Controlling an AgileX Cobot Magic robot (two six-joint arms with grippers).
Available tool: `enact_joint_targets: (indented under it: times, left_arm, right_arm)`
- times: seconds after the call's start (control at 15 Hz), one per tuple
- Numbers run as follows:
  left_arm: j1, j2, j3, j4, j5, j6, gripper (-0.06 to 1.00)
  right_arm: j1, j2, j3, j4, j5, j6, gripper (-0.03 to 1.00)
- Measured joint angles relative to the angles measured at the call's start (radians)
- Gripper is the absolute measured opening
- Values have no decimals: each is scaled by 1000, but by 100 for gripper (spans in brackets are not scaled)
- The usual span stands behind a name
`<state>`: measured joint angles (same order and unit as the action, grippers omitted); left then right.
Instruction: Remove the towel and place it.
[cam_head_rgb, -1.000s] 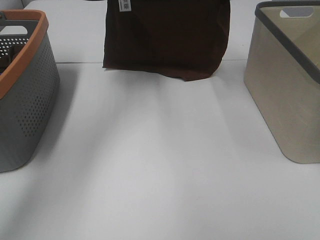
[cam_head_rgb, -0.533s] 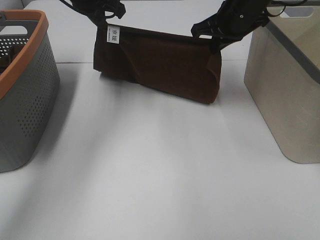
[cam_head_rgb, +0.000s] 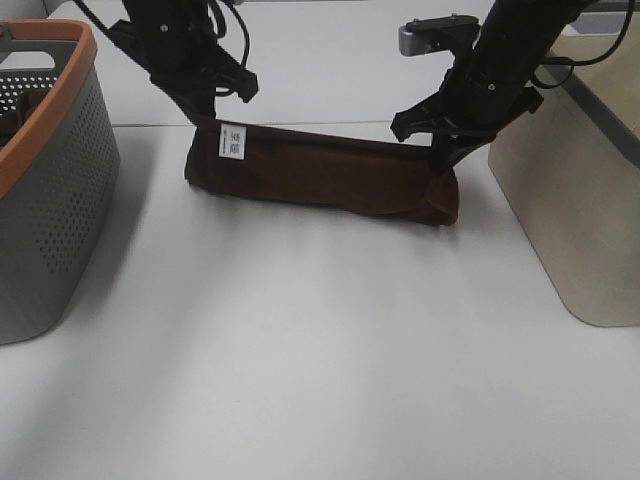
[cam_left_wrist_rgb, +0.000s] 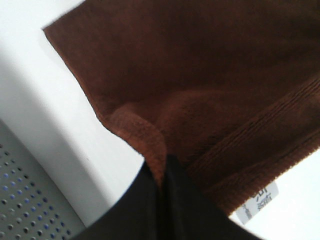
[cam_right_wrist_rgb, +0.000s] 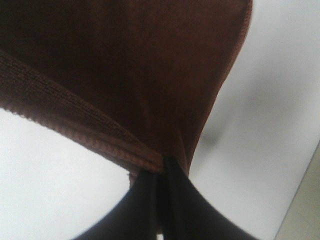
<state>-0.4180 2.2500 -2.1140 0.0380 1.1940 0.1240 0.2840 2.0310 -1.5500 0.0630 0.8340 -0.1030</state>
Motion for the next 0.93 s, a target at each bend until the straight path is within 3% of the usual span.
enact_joint_targets:
  times: [0.13,0.47,0.93]
  left_arm:
    - [-1,-28,115,-14,-6,0,1]
    - [0,-38,231,6,0,0,1]
    - [0,-49,411,-127,-8,0,1]
  right_arm:
    - [16,-13,35,4,2,-6,0]
    - [82,-18,95,-19,14,-12,0]
    - [83,-19,211,-2,14,-3,0]
